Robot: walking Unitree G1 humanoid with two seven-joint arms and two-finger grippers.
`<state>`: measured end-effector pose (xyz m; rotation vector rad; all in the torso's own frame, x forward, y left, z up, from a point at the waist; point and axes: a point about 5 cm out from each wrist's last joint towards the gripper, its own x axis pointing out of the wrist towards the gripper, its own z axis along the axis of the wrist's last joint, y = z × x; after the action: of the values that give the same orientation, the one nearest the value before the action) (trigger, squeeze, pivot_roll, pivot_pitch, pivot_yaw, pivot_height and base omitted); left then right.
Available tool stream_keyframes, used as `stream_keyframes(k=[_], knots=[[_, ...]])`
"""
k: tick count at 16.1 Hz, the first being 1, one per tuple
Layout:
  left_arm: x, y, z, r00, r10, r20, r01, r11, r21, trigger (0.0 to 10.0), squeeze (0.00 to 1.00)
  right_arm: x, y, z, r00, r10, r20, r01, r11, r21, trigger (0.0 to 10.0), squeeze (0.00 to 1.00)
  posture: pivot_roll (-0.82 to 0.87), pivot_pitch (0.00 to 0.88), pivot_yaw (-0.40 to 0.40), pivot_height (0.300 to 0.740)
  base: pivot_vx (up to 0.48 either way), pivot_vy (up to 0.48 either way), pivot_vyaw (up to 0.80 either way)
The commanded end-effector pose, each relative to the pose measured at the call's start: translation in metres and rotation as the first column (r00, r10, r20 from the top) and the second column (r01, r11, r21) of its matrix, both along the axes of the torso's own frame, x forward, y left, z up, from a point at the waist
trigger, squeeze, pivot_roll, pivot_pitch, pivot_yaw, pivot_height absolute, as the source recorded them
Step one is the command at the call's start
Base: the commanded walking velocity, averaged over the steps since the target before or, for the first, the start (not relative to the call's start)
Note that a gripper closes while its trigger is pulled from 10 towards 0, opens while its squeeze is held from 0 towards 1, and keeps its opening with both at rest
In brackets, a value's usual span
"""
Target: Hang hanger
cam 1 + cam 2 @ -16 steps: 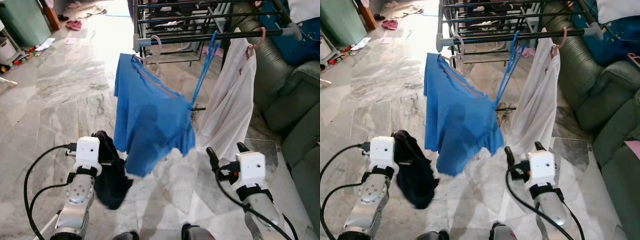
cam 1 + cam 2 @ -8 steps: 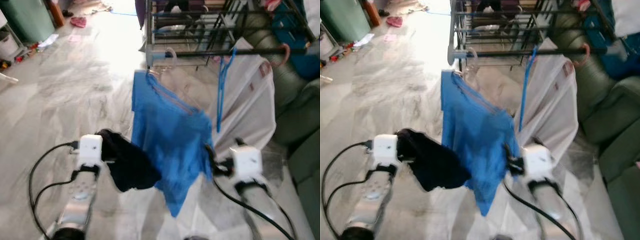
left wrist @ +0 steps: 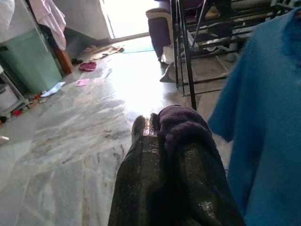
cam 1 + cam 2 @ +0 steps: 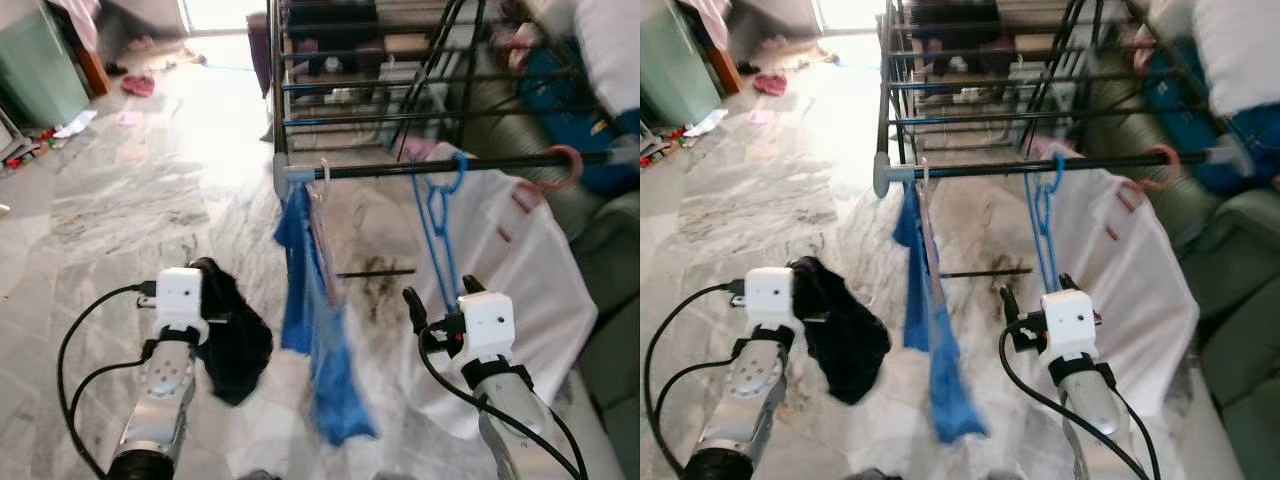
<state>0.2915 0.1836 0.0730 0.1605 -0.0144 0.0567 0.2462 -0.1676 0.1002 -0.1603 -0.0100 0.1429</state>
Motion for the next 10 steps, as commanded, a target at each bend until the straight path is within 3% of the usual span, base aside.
stream_keyframes(k=[1, 5, 10], knots=[[0.001, -0.008, 0.005, 0.999, -0.038, 0.031, 0.038, 0.999, 0.015, 10.0, 0.0, 0.0, -0.01, 0.004, 0.999, -0.041, 0.014, 0.042, 0.999, -0.027, 10.0, 0.0, -0.14, 0.14, 0.038, 0.74, 0.0, 0.0, 0.0], [0.001, -0.006, 0.004, 0.998, -0.059, 0.025, 0.059, 0.998, 0.021, 10.0, 0.0, 0.011, -0.018, 0.009, 0.993, -0.121, 0.016, 0.122, 0.989, -0.079, 10.0, 0.0, -0.14, 0.155, 0.041, 0.74, 0.0, 0.0, 0.0], [0.002, -0.004, 0.002, 0.998, -0.064, 0.017, 0.064, 0.997, 0.033, 10.0, 0.0, 0.032, -0.016, 0.016, 0.992, -0.124, 0.003, 0.124, 0.987, -0.105, 10.0, 0.0, -0.14, 0.159, 0.042, 0.74, 0.0, 0.0, 0.0]])
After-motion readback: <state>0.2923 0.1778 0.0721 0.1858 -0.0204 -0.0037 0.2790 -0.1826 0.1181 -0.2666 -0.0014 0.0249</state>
